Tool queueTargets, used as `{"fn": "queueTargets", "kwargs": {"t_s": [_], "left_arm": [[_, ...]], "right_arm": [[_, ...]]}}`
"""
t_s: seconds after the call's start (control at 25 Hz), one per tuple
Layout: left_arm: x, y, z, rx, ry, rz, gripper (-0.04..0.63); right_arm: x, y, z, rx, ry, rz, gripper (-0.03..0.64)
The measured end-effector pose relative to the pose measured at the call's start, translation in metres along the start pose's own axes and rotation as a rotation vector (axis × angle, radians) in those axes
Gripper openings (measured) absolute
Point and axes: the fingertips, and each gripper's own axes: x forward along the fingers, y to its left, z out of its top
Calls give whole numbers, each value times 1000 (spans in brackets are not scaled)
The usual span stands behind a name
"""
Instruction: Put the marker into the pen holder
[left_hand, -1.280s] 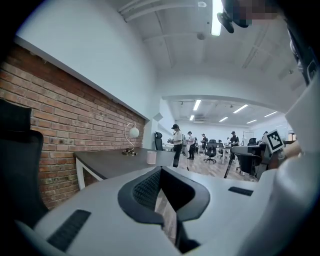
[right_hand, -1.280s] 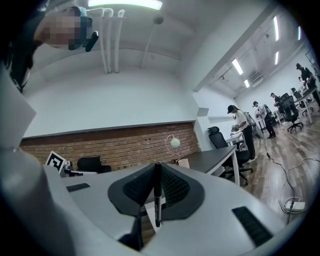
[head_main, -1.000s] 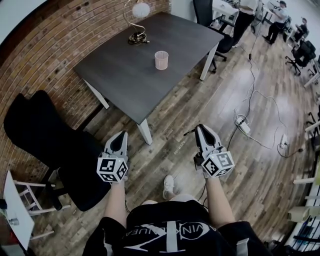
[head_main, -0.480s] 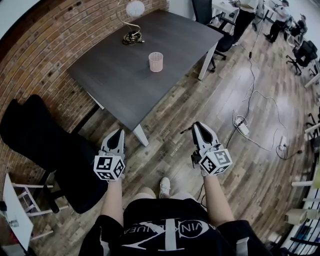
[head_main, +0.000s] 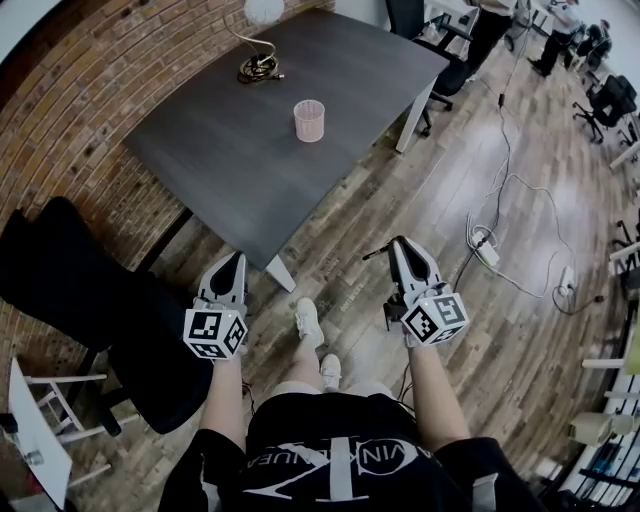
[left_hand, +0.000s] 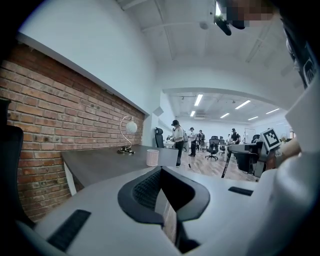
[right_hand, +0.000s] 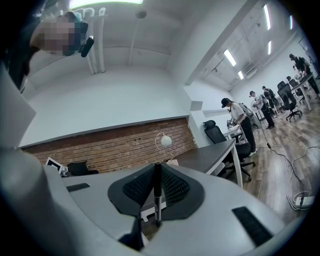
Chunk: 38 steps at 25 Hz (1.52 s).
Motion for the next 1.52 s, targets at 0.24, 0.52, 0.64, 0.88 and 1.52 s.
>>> {"fn": "queueTargets", "kwargs": {"t_s": [0.24,0.52,0.64,0.88,1.52], "left_arm": [[44,25,8,-17,-21,5,12],[92,64,17,-22,-19,32,12],[114,76,21,-20,-16,30,12],[157,96,25,-15,6,9,12],[257,115,40,-8,9,-98,12]], "right_arm": [[47,-16,6,11,-8,4,50],[120,-28,14,-11,-6,43,51],[151,-34,16,-14,-3,61,50],[203,-41,22,-3,-13,67,51],[288,-58,45,-18,-57,60,51]]}}
